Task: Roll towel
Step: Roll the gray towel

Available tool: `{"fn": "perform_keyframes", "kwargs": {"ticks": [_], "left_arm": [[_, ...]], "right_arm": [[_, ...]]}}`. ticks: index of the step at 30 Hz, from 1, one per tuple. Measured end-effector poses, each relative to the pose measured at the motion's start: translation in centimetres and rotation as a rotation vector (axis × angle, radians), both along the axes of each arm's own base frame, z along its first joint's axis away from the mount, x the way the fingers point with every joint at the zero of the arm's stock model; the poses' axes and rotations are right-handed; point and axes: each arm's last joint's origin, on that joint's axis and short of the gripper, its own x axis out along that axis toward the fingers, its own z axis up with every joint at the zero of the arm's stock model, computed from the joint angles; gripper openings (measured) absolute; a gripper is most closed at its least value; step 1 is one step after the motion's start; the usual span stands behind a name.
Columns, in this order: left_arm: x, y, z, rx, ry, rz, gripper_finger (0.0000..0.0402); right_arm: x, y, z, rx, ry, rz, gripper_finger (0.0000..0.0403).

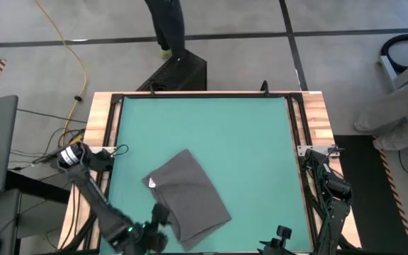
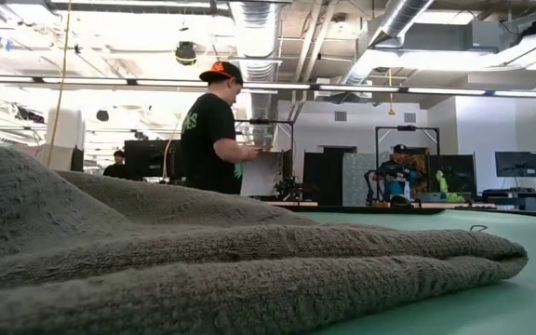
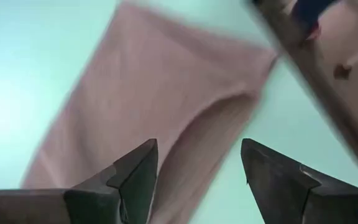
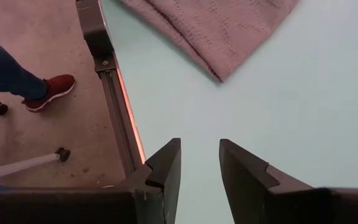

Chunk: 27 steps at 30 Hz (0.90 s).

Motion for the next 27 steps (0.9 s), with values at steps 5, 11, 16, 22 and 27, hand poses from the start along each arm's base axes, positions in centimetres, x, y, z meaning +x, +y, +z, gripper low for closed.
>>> {"fn": "perform_keyframes", "kwargs": {"ticks": [5,11,16,22,27], "left_arm": [[0.0,-2.1,-2.6,0.057,-0.061,-0.136,0.0222],[1.6,-2.8,-5.1,0.201,-0.058,-0.202,0.0222],[2.3,-3.4,-6.9,0.254,-0.030,-0.266,0.0222],[3.1,-3.0,-8.5,0.361,-0.007,-0.282,0.0222],[3.5,-2.5,-7.5,0.411,-0.085,-0.219,0.0222]], "right_arm": [[-0.1,0.1,0.0,0.000,0.000,0.004,0.0134],[-0.2,0.3,0.0,0.018,-0.009,0.007,0.0134],[-0.1,0.4,0.0,0.032,-0.015,0.007,0.0134],[-0.1,0.6,0.0,0.051,-0.024,0.007,0.0134],[0.0,0.7,0.0,0.064,-0.030,0.007,0.0134]]}}
